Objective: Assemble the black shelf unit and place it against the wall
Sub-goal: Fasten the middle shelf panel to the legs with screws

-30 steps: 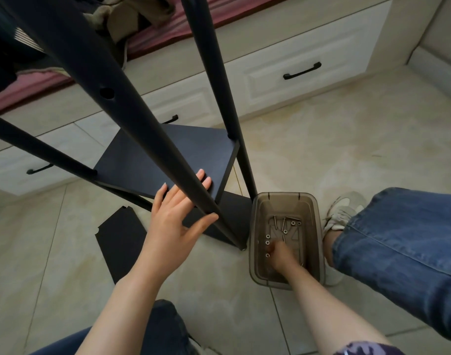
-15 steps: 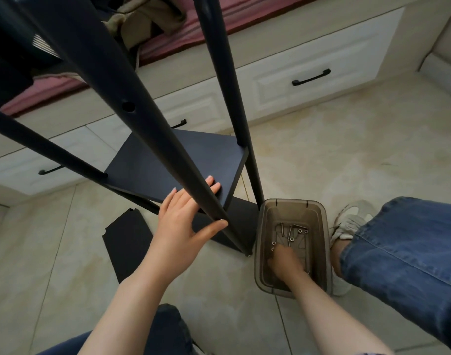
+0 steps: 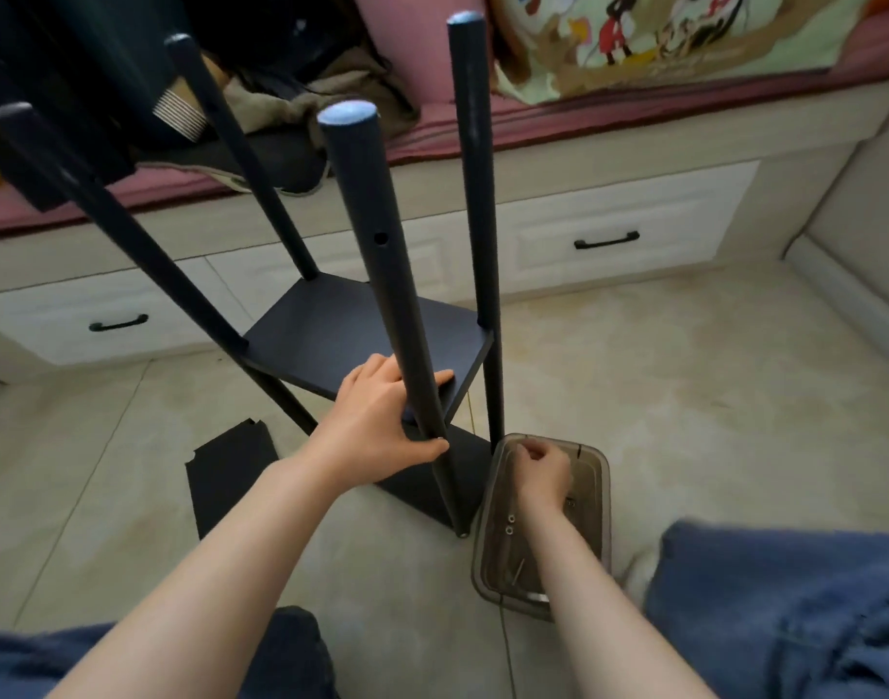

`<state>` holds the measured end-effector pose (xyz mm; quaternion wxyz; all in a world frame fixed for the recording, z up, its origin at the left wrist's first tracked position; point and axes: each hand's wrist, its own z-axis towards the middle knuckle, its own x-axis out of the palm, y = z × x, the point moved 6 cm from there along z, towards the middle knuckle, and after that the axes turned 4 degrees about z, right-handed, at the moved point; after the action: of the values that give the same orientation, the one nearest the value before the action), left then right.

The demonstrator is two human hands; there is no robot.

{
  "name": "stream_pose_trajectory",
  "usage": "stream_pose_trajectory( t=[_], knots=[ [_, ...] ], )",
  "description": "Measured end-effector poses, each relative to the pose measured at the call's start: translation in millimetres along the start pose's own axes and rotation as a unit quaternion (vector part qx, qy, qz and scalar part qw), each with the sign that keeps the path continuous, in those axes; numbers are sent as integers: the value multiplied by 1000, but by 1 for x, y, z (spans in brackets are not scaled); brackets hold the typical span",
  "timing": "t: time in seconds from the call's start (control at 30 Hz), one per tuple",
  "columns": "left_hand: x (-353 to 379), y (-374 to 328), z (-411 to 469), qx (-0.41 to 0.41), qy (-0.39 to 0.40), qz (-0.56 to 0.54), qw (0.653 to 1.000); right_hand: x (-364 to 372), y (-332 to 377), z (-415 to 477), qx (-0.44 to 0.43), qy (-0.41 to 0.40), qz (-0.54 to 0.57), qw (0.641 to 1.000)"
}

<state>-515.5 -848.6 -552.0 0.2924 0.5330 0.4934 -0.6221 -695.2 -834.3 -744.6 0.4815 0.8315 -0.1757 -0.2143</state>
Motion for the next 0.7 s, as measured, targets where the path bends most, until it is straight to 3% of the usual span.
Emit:
stream_pose_trajectory(
  t=[0.23,0.4,0.57,0.7],
  knots=[
    [1,-1,10,19,80,40,996,40,46,-52,-36,62,159,985],
    [10,3,11,23,130,-13,991,60,54,-67,-59,151,150,975],
    [8,6,15,29,128,-28,991,63,51,-67,-41,144,176,973],
    [-9,24,21,16,124,-48,991,78,77,-68,-84,154,135,975]
  ],
)
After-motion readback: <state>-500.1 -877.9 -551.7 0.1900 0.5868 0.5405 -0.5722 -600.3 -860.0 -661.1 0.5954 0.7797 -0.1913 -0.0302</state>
